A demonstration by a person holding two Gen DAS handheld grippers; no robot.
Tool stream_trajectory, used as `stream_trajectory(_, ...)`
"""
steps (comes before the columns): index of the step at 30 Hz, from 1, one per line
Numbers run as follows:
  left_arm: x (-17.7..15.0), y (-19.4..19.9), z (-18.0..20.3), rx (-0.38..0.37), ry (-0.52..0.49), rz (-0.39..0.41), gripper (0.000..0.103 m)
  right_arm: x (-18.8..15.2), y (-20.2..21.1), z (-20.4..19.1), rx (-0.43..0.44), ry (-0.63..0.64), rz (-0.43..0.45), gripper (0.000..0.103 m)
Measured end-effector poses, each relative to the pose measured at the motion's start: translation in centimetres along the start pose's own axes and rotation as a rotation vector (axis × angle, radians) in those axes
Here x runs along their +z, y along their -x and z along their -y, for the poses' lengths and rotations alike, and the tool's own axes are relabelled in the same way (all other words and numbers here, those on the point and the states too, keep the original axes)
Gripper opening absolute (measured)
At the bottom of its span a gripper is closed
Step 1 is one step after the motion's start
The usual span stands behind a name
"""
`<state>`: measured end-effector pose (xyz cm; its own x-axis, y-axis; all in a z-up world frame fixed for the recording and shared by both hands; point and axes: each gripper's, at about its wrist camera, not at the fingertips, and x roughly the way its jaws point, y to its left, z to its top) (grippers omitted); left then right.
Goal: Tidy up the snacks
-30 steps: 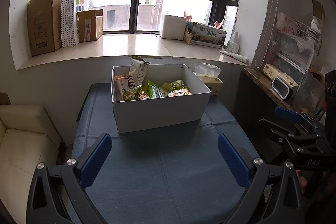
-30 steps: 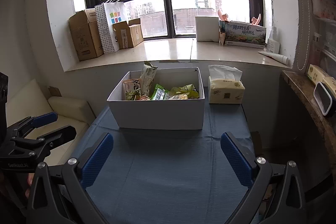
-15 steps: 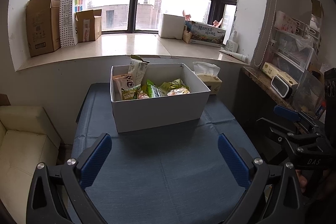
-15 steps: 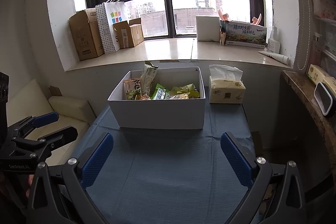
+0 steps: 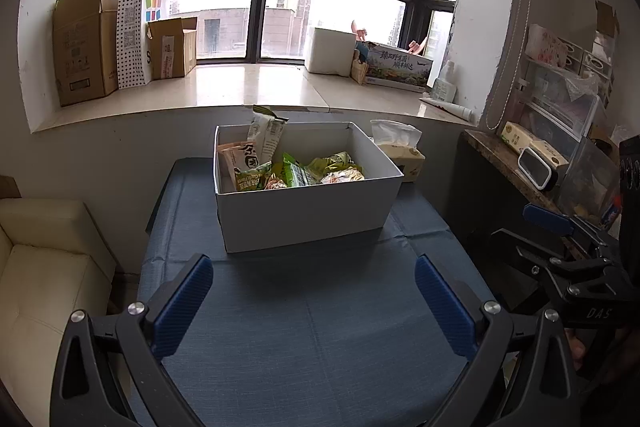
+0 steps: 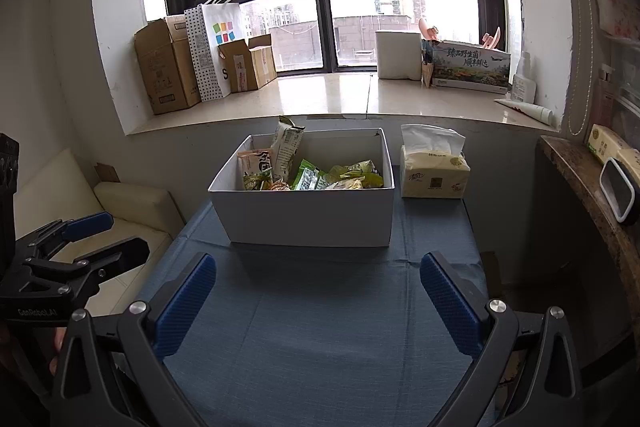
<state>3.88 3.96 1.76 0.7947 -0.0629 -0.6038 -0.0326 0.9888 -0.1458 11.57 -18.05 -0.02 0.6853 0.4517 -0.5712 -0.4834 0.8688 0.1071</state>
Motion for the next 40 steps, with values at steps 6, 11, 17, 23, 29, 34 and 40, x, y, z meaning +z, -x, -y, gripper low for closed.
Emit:
stream_trajectory(6, 0.14, 0.03, 0.17, 0.0, -0.005, 0.003, 0.103, -0.12, -0.03, 0.05, 0.006, 0.001, 0.001, 0.103)
stream_trajectory(11, 0.25, -0.02, 0.27, 0.001, -0.007, 0.003, 0.103, -0.17, -0.02, 0.09, 0.011, -0.002, 0.0, 0.103)
stream_trajectory(17, 0.19, 0.0, 0.37, 0.002, -0.008, 0.003, 0.103, -0.14, -0.02, 0.14, 0.011, -0.002, -0.001, 0.103)
stream_trajectory(23, 0.09, -0.01, 0.39, -0.001, -0.008, 0.002, 0.103, -0.14, -0.04, 0.13, 0.013, -0.001, -0.001, 0.103)
stream_trajectory(29, 0.09, 0.02, 0.37, -0.004, -0.011, 0.001, 0.103, -0.15, -0.02, 0.1, 0.015, -0.003, -0.004, 0.103)
stream_trajectory(34, 0.1, 0.03, 0.38, -0.005, -0.012, 0.001, 0.103, -0.19, 0.07, 0.02, 0.017, -0.001, -0.002, 0.103)
stream_trajectory(40, 0.03, 0.1, 0.75, -0.011, -0.027, 0.004, 0.103, -0.29, 0.01, -0.09, 0.017, -0.003, -0.003, 0.103)
